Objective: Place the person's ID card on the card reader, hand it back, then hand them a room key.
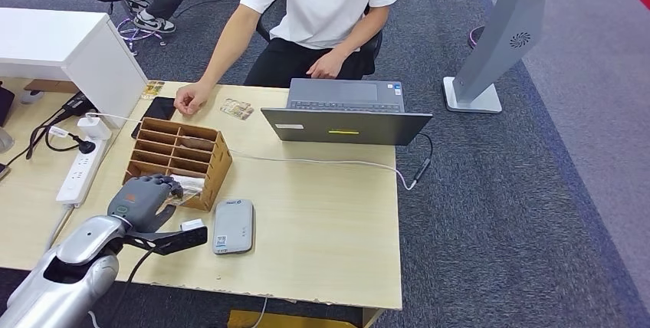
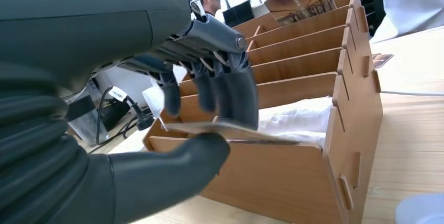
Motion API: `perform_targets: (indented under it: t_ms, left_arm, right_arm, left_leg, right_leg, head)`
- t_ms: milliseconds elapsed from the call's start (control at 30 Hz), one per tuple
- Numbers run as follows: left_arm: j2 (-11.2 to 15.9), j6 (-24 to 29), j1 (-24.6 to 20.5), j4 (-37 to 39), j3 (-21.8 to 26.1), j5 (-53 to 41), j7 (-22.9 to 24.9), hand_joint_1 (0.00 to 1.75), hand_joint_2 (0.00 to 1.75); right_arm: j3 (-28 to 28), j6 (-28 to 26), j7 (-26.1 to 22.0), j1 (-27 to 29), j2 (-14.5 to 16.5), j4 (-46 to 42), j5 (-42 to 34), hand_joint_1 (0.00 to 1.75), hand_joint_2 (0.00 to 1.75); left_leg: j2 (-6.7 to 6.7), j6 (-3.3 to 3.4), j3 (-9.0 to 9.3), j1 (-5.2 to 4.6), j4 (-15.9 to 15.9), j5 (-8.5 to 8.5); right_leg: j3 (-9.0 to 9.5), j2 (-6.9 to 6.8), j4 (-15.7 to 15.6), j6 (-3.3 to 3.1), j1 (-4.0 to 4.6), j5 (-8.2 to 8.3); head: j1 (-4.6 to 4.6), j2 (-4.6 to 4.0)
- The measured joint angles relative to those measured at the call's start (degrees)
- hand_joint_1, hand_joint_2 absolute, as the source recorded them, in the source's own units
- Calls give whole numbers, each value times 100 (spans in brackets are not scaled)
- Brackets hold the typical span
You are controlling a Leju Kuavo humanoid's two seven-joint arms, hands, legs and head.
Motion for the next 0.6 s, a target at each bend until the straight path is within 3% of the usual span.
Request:
perform_targets:
  t_ms: [600]
  left_arm:
    - [-26, 3, -61, 49, 0, -21, -1, 175, 175]
  right_arm:
    - [-17, -1, 9, 2, 1, 0, 8, 0, 175]
  left_leg:
    - [0, 0, 1, 0, 0, 0]
  right_leg:
    - [0, -1, 0, 0, 0, 0]
  head:
    - [0, 0]
